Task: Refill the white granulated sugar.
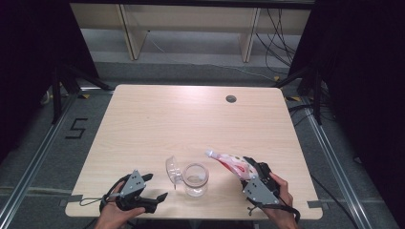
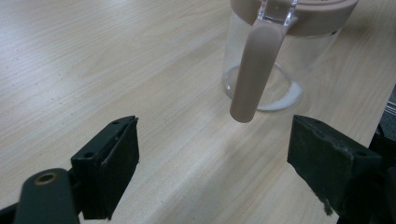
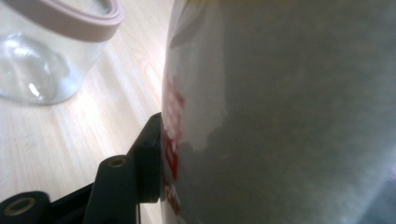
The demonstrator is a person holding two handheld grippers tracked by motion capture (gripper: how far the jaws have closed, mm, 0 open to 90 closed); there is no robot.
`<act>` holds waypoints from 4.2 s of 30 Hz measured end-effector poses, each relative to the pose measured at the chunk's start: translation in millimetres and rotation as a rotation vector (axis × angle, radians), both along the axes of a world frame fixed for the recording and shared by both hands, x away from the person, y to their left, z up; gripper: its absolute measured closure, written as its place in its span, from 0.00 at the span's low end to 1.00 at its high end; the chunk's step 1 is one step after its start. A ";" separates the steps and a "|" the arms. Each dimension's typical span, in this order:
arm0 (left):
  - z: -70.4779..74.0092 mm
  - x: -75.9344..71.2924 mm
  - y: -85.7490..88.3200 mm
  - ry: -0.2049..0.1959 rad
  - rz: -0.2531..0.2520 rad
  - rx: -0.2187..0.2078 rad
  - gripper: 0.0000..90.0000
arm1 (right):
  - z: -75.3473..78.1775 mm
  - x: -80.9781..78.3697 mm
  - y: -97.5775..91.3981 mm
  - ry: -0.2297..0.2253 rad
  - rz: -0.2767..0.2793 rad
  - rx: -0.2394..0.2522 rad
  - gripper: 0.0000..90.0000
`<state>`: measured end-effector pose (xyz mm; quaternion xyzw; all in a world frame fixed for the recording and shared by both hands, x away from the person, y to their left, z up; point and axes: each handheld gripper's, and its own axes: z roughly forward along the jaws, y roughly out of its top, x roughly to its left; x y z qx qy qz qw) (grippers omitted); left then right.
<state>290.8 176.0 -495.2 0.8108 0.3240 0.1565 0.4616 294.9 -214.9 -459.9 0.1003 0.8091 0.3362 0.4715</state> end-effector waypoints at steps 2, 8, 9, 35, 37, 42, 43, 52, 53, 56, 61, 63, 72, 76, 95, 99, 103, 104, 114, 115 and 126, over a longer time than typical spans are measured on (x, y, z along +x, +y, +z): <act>0.1 -0.1 0.1 -0.001 -0.005 0.004 0.18 | -0.6 -2.7 1.9 -0.017 0.003 -0.043 0.51; 0.1 0.5 1.2 -0.003 -0.003 0.024 0.18 | 1.7 -10.6 9.4 -0.069 0.000 -0.178 0.51; -0.4 0.1 0.0 0.001 0.000 0.003 0.18 | 1.2 -11.1 11.2 -0.095 -0.002 -0.209 0.51; -2.6 -0.1 -2.0 0.006 -0.002 -0.001 0.18 | -0.5 -19.8 32.9 -0.389 0.045 -0.764 0.52; -2.2 -0.1 -1.7 0.006 -0.003 0.010 0.18 | 2.1 -19.4 34.7 -0.436 0.062 -0.812 0.52; -2.7 -0.2 -2.4 0.005 0.001 -0.007 0.18 | 5.4 -18.1 37.9 -0.473 0.070 -0.838 0.53; -1.9 0.2 -0.8 0.001 -0.006 0.014 0.18 | 3.3 -18.7 37.4 -0.459 0.058 -0.821 0.53; -1.4 1.1 0.0 -0.012 -0.016 0.025 0.18 | 6.1 -18.8 39.1 -0.490 0.077 -0.846 0.53; -1.7 1.3 -0.2 -0.014 -0.015 0.019 0.18 | 5.9 -18.5 39.0 -0.485 0.081 -0.840 0.53; -1.7 1.1 -0.2 -0.014 -0.016 0.019 0.18 | 6.2 -18.2 39.2 -0.492 0.089 -0.838 0.54; -1.9 1.1 -0.9 -0.014 -0.014 0.011 0.18 | 7.6 -17.7 39.3 -0.507 0.101 -0.848 0.54; -2.0 0.9 -1.0 -0.012 -0.013 0.010 0.18 | 7.4 -18.1 38.7 -0.501 0.097 -0.848 0.54; -1.7 1.2 -0.3 -0.012 -0.014 0.017 0.18 | 6.1 -18.8 37.3 -0.492 0.082 -0.838 0.54; -1.6 1.1 -0.2 -0.010 -0.014 0.019 0.18 | 7.0 -18.5 37.1 -0.495 0.085 -0.842 0.54; -2.0 1.0 -0.3 -0.007 -0.004 0.013 0.18 | 6.3 -20.1 39.0 -0.494 0.095 -0.827 0.54; -2.6 -0.2 -1.2 0.011 0.014 -0.003 0.18 | 7.4 -19.8 40.6 -0.509 0.116 -0.842 0.54; -3.1 -0.2 -1.7 0.015 0.013 -0.010 0.18 | 6.2 -21.0 40.6 -0.502 0.104 -0.829 0.54; -2.9 0.1 -1.4 0.009 0.011 -0.005 0.18 | 6.3 -21.0 40.8 -0.504 0.105 -0.831 0.55; -2.9 0.3 -1.6 0.004 0.009 -0.008 0.18 | 7.0 -22.6 45.1 -0.517 0.128 -0.832 0.55; -3.0 0.2 -1.7 0.006 0.012 -0.010 0.18 | 7.2 -23.9 45.5 -0.511 0.118 -0.835 0.55; -2.9 0.4 -1.6 0.000 0.009 -0.003 0.18 | 9.1 -23.6 46.8 -0.525 0.125 -0.849 0.55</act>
